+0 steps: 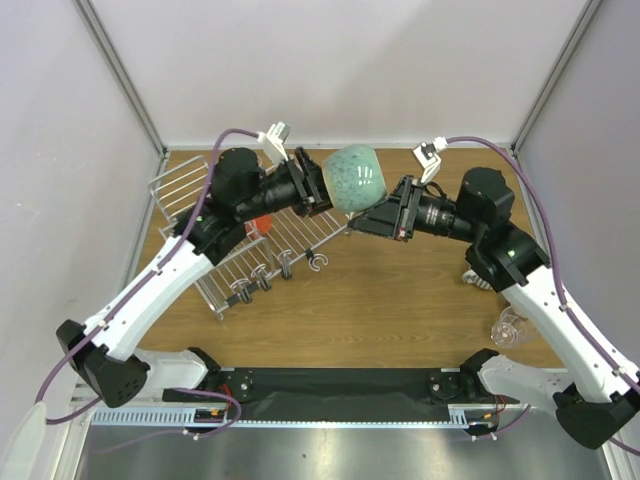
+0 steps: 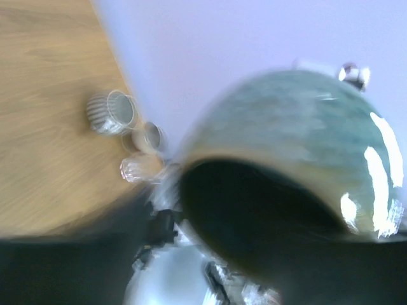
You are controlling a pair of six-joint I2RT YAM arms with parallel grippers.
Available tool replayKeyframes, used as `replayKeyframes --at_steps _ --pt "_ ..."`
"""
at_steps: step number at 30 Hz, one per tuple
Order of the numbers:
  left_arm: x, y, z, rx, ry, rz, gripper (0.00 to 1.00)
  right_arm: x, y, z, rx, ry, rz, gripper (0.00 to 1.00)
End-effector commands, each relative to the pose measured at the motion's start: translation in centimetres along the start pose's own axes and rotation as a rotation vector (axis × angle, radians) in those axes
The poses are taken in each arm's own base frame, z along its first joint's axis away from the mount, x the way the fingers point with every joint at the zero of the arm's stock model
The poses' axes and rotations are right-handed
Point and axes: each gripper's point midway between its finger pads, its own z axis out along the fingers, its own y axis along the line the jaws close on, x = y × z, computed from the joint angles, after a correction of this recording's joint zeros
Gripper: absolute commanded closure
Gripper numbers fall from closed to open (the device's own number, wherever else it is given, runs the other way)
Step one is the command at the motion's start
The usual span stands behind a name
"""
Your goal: Load the cups into the dish rack
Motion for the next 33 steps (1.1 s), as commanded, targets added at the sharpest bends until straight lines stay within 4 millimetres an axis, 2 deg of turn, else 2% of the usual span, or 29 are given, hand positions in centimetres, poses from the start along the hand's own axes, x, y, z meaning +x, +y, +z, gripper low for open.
replayKeyframes --at_steps 1,2,4,5,6,7,10,11,12,13,14,15,19,20,21,22,23,24,25,27,28,30,31,32,33 --pt "-1.4 -3.0 -3.9 0.02 -0.047 0.167 0.14 -4.3 -0.2 1.1 0.054 -0.153 -0.101 1.0" --pt "-1.6 -1.5 -4.4 -0.043 -0.06 0.183 0.01 -4.8 -1.0 1.8 0.072 -0.153 -0.104 1.0" --pt "-2.3 -0.3 -6.1 -0.103 -0.098 0.189 0.0 -5.9 -0.8 2.3 0.083 -0.175 -0.143 1.0" --pt "-2.2 1.5 -6.9 -0.176 -0.1 0.174 0.0 -6.5 -1.8 3.0 0.11 -0.183 -0.144 1.0" --pt "-2.5 2.1 -7.7 -0.216 -0.119 0.163 0.0 -7.2 -1.9 3.3 0.122 -0.196 -0.17 1.0" --pt "-2.8 1.6 -9.4 -0.219 -0.157 0.182 0.0 -7.8 -1.7 3.5 0.13 -0.203 -0.183 1.0" --pt "-3.3 0.9 -12.2 -0.274 -0.219 0.272 0.0 -8.9 -4.8 5.5 0.234 -0.187 -0.211 1.0" --pt "-3.1 0.4 -13.6 -0.302 -0.219 0.307 0.0 -10.3 -4.5 5.6 0.261 -0.226 -0.239 1.0" --pt "-3.4 0.4 -14.4 -0.337 -0.241 0.32 0.0 -10.5 -6.9 6.9 0.323 -0.207 -0.24 1.0" --pt "-3.4 0.4 -15.2 -0.359 -0.251 0.329 0.0 -10.7 -8.1 7.2 0.371 -0.199 -0.267 1.0" --pt "-3.0 0.1 -16.7 -0.375 -0.261 0.348 0.0 -11.6 -8.4 7.7 0.401 -0.217 -0.297 1.0" --pt "-3.3 0.2 -17.6 -0.404 -0.295 0.357 0.0 -11.4 -10.5 9.0 0.455 -0.183 -0.301 1.0" --pt "-2.3 0.6 -21.1 -0.451 -0.352 0.377 0.0 -11.7 -14.5 12.6 0.573 -0.138 -0.395 1.0" --pt "-2.1 0.9 -21.4 -0.458 -0.353 0.374 0.0 -12.1 -15.1 13.2 0.595 -0.14 -0.426 1.0" --pt "-1.7 0.7 -22.1 -0.449 -0.362 0.376 0.0 -12.3 -14.7 14.3 0.59 -0.138 -0.452 1.0" --pt "-1.4 0.8 -22.4 -0.453 -0.357 0.373 0.0 -11.8 -16.7 15.8 0.621 -0.104 -0.46 1.0" --pt "-1.1 1.2 -22.5 -0.459 -0.353 0.366 0.0 -11.9 -17.8 16.6 0.66 -0.093 -0.5 1.0" --pt "-0.8 1.1 -22.9 -0.453 -0.356 0.364 0.0 -11.1 -18.1 17.5 0.674 -0.068 -0.52 1.0" --pt "-0.4 1.2 -23.0 -0.446 -0.343 0.36 0.01 -11.7 -19.3 18.7 0.716 -0.083 -0.542 1.0" --pt "0.1 1.5 -23.2 -0.447 -0.331 0.355 0.01 -11.1 -19.5 20.2 0.725 -0.063 -0.595 1.0" --pt "0.5 1.7 -23.5 -0.455 -0.324 0.351 0.01 -11.2 -20.5 21.2 0.755 -0.068 -0.615 1.0" --pt "0.7 1.7 -23.7 -0.458 -0.322 0.352 0.01 -10.8 -21.2 22.3 0.764 -0.055 -0.631 1.0" --pt "0.8 1.8 -23.9 -0.461 -0.316 0.351 0.01 -11.1 -20.8 22.8 0.756 -0.067 -0.637 1.0" --pt "0.8 1.6 -24.0 -0.459 -0.32 0.353 0.01 -10.2 -22.4 23.7 0.77 -0.038 -0.636 1.0" --pt "0.8 1.5 -24.1 -0.456 -0.325 0.353 0.01 -9.9 -23.0 23.9 0.783 -0.032 -0.638 1.0"
